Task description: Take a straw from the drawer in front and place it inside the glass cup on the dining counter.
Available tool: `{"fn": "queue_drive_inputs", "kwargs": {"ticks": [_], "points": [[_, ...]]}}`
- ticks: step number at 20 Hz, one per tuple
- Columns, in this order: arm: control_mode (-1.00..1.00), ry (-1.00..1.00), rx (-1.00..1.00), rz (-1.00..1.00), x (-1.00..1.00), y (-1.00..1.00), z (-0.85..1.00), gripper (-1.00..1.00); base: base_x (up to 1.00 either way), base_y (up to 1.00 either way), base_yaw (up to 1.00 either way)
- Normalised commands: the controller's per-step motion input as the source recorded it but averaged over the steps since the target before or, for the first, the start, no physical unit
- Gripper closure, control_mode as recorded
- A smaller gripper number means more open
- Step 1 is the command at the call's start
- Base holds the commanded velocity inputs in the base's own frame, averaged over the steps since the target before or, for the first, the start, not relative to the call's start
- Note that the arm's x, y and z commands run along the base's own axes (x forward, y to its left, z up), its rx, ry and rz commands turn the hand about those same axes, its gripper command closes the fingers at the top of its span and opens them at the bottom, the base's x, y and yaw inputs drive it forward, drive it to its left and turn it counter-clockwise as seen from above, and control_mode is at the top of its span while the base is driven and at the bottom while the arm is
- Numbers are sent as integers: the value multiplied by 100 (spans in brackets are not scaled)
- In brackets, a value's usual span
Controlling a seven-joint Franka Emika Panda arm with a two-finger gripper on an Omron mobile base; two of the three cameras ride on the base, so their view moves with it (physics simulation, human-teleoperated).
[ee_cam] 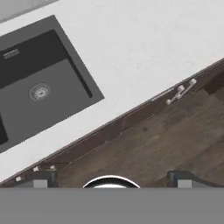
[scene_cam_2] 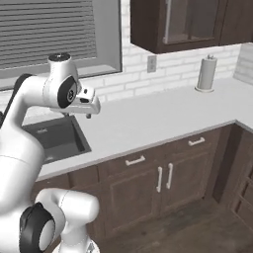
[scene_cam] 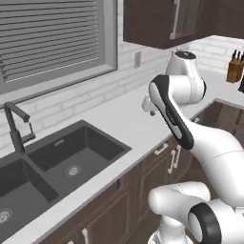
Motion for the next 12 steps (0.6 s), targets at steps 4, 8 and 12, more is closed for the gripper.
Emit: {"fn": "queue_drive_inputs", "kwargs": {"ticks": [4,8,12], "points": [[100,0,0,0,0,0,0,-100,30,48,-45],[100,0,0,0,0,0,0,-100,0,53,-35],[100,0,0,0,0,0,0,-100,4,60,-30]]}}
